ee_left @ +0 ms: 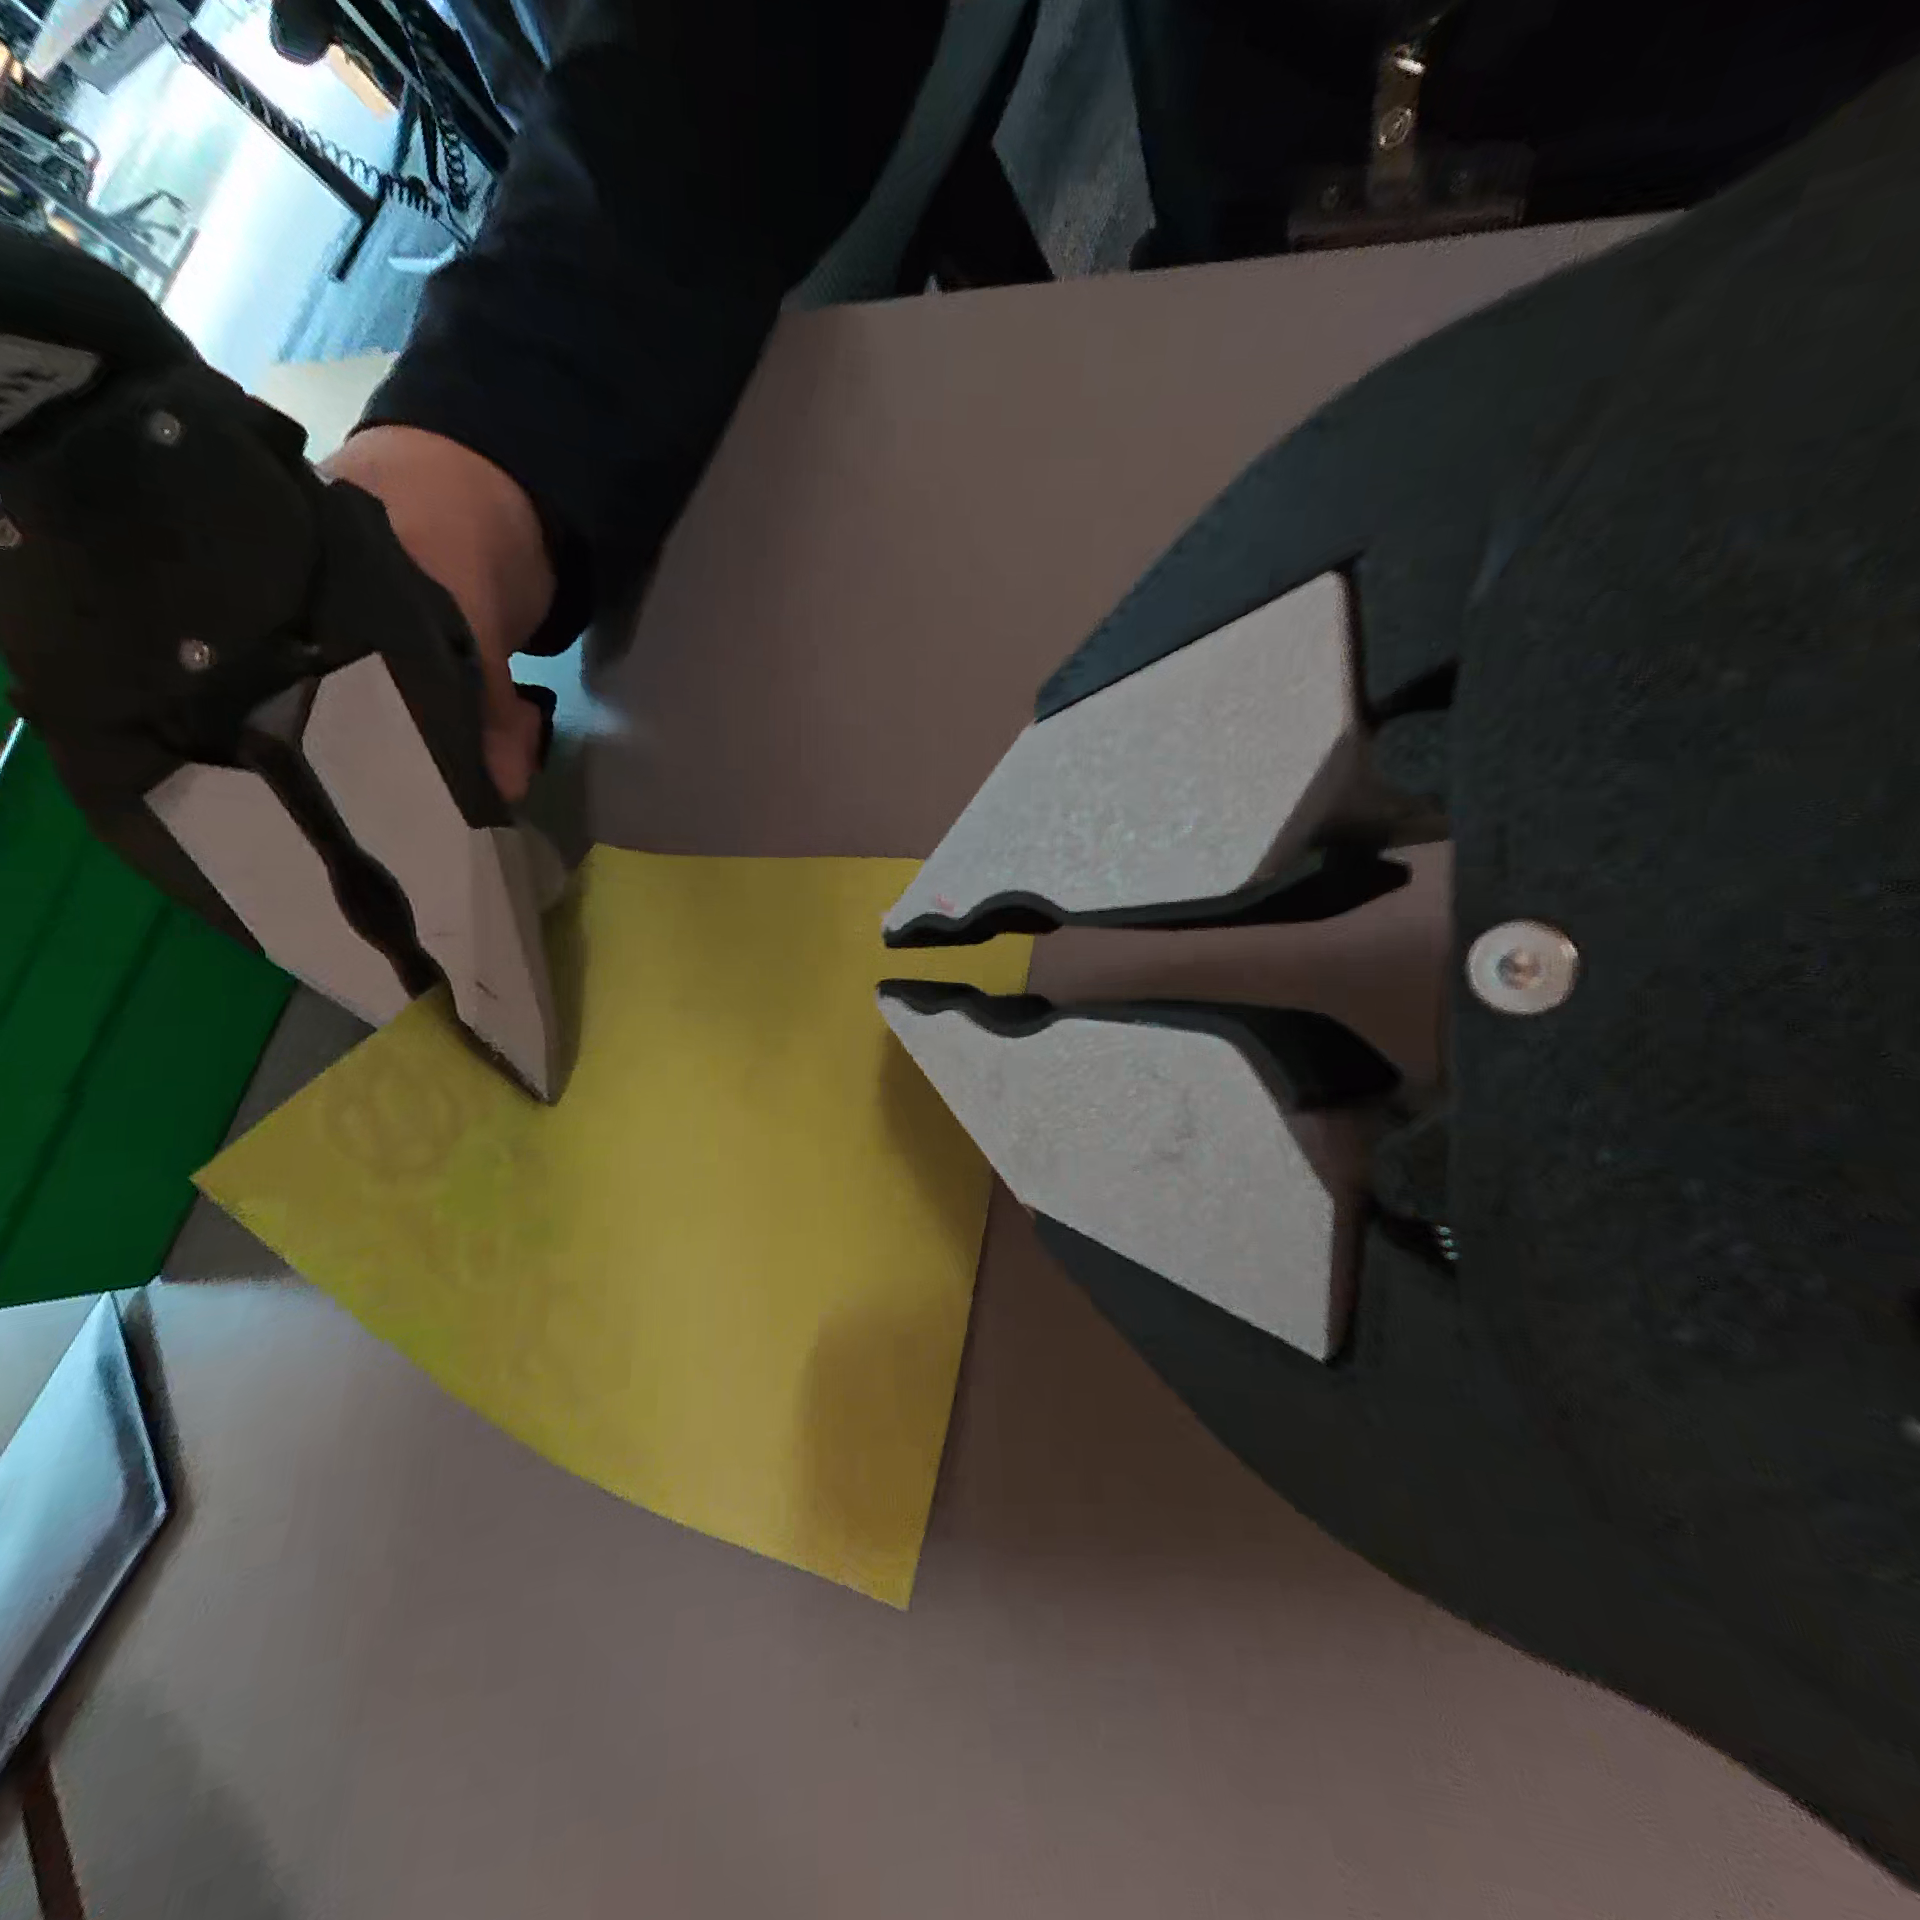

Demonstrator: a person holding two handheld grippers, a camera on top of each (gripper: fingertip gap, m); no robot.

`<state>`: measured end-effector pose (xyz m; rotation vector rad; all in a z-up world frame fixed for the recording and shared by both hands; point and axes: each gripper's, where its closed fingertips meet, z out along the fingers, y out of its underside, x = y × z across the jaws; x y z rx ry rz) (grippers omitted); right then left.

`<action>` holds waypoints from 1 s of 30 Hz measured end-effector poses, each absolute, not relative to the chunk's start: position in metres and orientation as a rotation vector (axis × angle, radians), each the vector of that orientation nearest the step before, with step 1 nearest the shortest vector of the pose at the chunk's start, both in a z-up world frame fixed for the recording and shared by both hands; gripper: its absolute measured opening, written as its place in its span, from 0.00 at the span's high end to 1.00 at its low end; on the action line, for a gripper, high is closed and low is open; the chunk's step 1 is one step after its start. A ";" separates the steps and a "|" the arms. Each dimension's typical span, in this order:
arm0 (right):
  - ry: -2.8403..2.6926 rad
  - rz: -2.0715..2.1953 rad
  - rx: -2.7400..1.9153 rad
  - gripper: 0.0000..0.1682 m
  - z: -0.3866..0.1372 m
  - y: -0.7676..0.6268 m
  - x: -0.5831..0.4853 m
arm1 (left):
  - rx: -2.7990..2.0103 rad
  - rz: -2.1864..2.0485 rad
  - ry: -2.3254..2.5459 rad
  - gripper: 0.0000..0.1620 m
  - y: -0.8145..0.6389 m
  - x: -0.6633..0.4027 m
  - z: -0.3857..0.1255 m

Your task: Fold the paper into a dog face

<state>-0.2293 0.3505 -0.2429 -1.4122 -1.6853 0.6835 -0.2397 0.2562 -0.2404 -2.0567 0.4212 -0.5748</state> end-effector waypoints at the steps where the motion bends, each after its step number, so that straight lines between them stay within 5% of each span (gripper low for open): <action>1: -1.686 0.691 -1.407 1.00 -0.242 0.349 -0.230 | -2.060 -0.563 0.425 0.98 0.256 -0.240 -0.241; 30: -1.694 0.809 -1.312 0.96 -0.234 0.332 -0.237 | -2.296 -0.592 0.476 1.00 0.245 -0.236 -0.278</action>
